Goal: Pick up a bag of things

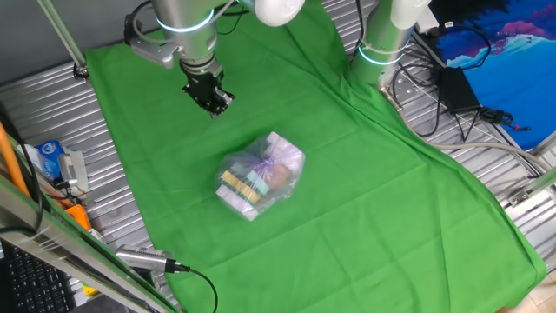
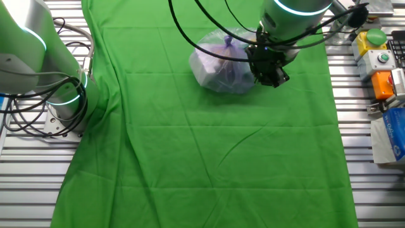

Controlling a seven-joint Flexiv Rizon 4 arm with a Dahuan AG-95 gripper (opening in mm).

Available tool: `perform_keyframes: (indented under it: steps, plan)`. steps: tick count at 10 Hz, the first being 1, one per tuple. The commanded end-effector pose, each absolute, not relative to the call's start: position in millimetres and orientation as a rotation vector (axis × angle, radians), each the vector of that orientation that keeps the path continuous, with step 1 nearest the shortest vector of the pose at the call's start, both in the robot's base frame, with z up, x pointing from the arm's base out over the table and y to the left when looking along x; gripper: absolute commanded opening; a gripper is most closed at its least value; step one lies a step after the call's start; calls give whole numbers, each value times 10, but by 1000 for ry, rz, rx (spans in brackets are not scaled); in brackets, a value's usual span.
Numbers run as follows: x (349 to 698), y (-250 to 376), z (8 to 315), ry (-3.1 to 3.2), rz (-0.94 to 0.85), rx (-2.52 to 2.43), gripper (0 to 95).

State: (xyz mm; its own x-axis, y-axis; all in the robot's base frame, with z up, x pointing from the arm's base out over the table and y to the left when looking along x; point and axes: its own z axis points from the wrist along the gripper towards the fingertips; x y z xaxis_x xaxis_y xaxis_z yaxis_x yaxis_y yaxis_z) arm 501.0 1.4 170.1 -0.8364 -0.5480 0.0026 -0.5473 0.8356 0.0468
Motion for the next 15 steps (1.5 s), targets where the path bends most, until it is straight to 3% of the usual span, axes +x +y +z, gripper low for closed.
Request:
perform_keyframes:
  steps: [1, 7, 15]
  plan:
    - [5008, 52, 1697, -2982, -76, 906, 0]
    - [4749, 475, 1820, -3018, -74, 793, 0]
    - [4354, 1204, 1717, -3055, -62, 631, 0]
